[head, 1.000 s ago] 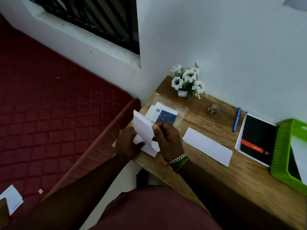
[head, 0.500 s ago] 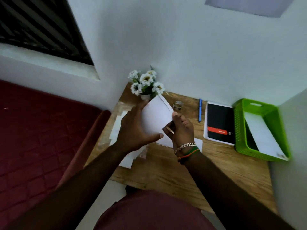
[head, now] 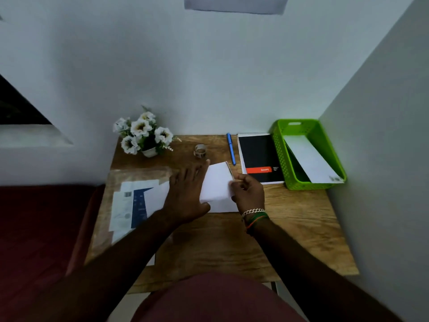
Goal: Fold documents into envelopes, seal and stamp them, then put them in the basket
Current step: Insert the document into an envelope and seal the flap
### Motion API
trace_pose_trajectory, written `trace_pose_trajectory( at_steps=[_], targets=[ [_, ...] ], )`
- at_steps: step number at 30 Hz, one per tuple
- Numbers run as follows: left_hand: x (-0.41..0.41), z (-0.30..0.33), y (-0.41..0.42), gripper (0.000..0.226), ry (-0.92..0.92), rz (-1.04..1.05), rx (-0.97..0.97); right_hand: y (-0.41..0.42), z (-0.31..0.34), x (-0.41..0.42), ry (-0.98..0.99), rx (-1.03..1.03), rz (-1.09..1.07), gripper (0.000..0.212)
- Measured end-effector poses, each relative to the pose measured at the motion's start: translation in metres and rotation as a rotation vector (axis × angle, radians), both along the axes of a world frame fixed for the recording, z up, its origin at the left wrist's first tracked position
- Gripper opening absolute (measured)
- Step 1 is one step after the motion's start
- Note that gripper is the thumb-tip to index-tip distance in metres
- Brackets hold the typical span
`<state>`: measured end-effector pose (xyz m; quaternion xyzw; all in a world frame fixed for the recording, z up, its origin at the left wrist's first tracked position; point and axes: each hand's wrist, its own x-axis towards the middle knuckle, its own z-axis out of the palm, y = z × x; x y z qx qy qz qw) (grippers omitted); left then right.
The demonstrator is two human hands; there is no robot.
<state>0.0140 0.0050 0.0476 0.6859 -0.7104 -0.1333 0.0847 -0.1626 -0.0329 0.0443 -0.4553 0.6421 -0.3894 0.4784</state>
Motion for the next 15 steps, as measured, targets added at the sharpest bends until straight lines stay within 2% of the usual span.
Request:
trace_pose_trajectory(
  at_steps=[3, 6, 12, 15],
  targets=[
    [0.000, -0.005, -0.002, 0.126, 0.004, -0.034, 0.037, -0.002, -0.004, -0.007, -0.090, 0.069, -0.060, 0.016],
    [0.004, -0.009, -0.003, 0.133, 0.013, -0.053, 0.062, -0.004, 0.001, -0.013, -0.217, 0.168, -0.032, 0.014],
    [0.011, -0.015, 0.000, 0.135, 0.018, -0.091, 0.095, -0.010, 0.014, -0.025, -0.297, 0.328, 0.314, 0.015],
    [0.013, -0.017, 0.003, 0.135, 0.008, -0.118, 0.077, -0.015, 0.015, -0.021, -0.184, 0.300, 0.430, 0.019]
  ],
)
